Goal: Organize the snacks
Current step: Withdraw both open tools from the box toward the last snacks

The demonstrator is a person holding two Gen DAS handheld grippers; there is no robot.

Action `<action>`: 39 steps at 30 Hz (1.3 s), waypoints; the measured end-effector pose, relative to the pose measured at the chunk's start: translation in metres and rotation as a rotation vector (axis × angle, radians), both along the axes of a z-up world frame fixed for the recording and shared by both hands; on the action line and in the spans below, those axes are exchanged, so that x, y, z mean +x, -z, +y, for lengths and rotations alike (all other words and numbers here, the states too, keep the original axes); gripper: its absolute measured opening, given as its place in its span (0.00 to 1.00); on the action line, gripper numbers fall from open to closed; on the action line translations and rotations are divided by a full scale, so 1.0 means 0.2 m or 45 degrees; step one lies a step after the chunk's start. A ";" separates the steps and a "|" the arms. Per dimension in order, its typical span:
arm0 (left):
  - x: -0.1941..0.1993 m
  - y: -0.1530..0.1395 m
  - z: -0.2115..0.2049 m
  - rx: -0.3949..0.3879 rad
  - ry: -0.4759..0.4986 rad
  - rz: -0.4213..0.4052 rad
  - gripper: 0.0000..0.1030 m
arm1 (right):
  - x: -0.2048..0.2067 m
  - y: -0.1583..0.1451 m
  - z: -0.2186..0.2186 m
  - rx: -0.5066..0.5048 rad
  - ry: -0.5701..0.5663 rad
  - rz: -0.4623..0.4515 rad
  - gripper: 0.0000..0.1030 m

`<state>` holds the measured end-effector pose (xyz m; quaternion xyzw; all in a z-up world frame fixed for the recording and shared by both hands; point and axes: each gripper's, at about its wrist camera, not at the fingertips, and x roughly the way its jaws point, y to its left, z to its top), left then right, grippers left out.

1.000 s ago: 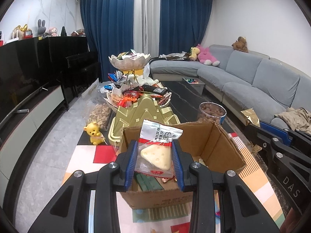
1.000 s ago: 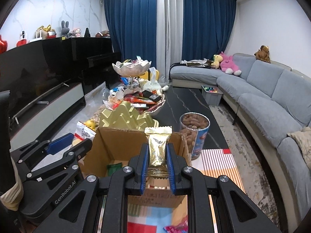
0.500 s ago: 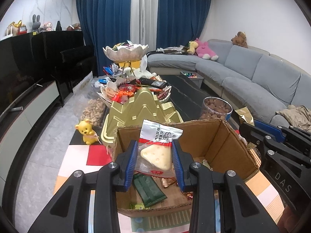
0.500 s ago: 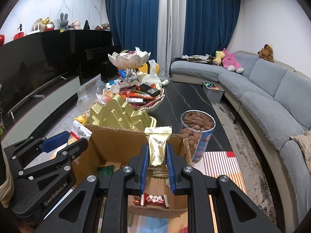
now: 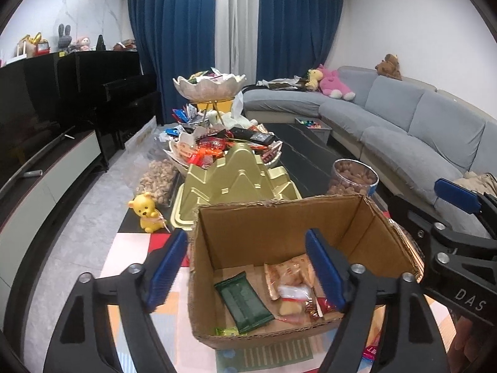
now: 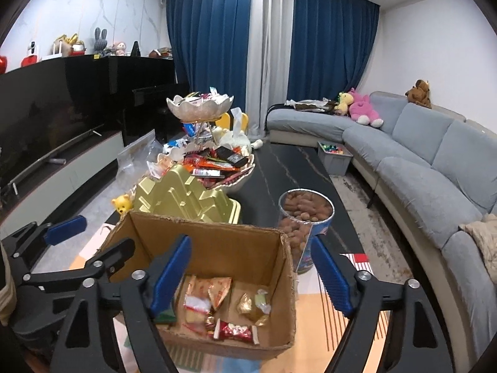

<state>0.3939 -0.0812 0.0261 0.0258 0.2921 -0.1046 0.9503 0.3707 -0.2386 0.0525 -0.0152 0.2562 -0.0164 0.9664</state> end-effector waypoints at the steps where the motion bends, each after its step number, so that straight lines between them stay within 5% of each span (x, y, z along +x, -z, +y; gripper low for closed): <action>1: -0.01 0.00 0.01 -0.001 -0.006 -0.002 0.81 | 0.00 0.00 0.00 -0.003 0.004 0.000 0.80; 16: -0.19 -0.08 0.05 0.010 -0.041 -0.077 0.99 | -0.16 -0.06 -0.03 -0.020 0.033 -0.045 0.86; 39: -0.47 -0.07 0.03 0.031 -0.021 -0.089 1.00 | -0.46 -0.04 -0.03 -0.017 0.052 -0.056 0.86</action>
